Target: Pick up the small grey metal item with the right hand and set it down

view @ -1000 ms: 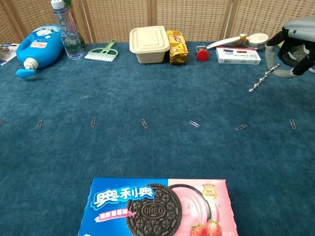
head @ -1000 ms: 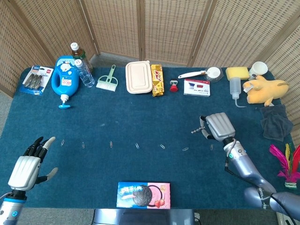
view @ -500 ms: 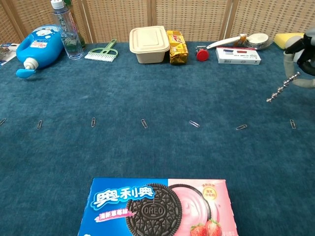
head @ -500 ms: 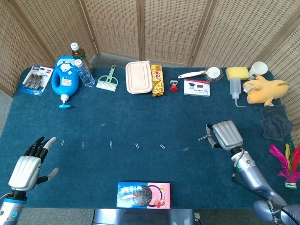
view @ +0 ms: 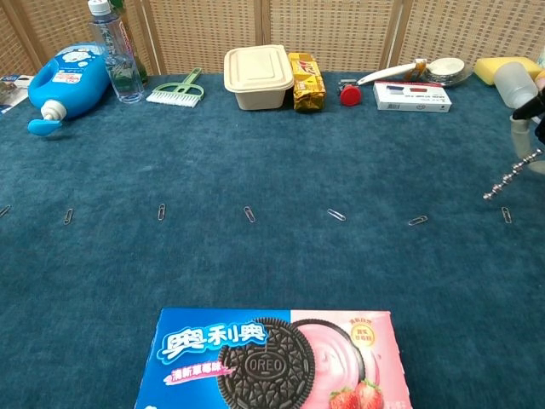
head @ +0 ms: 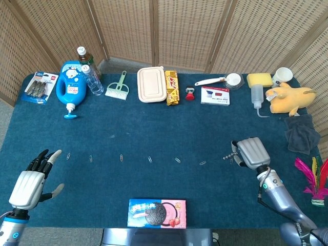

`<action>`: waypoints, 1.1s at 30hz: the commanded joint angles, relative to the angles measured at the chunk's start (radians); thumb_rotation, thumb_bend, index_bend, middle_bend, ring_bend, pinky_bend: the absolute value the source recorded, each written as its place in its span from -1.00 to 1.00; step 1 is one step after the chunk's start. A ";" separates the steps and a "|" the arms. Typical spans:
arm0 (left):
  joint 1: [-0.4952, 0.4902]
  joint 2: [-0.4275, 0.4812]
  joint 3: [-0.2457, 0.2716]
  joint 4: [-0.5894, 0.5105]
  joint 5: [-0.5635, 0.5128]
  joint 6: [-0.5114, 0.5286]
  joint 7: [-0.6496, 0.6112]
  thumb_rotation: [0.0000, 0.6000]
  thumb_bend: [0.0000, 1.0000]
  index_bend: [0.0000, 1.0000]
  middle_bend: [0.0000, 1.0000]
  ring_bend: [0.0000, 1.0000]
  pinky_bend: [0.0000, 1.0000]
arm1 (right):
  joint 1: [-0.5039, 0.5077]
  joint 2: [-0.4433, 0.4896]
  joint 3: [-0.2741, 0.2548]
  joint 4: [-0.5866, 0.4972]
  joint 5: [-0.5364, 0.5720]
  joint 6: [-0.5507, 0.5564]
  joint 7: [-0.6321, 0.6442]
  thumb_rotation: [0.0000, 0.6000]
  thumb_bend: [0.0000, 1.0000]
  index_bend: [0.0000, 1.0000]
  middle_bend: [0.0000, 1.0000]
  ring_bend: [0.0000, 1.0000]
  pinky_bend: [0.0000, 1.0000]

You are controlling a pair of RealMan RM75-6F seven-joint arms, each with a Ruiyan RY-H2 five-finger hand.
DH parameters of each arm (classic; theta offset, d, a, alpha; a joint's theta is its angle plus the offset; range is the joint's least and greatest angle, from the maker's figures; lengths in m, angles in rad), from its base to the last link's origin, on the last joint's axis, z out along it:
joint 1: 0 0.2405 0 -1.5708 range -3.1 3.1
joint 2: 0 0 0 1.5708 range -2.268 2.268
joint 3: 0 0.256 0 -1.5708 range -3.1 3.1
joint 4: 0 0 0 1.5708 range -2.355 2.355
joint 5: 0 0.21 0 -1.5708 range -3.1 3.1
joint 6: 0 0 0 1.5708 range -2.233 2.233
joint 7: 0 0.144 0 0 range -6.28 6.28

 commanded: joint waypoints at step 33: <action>0.005 0.005 0.004 -0.004 0.005 0.005 -0.002 1.00 -0.16 -0.98 -0.70 -0.92 -0.69 | 0.016 -0.016 0.043 0.018 0.044 -0.046 0.001 1.00 0.02 0.33 0.67 0.62 0.11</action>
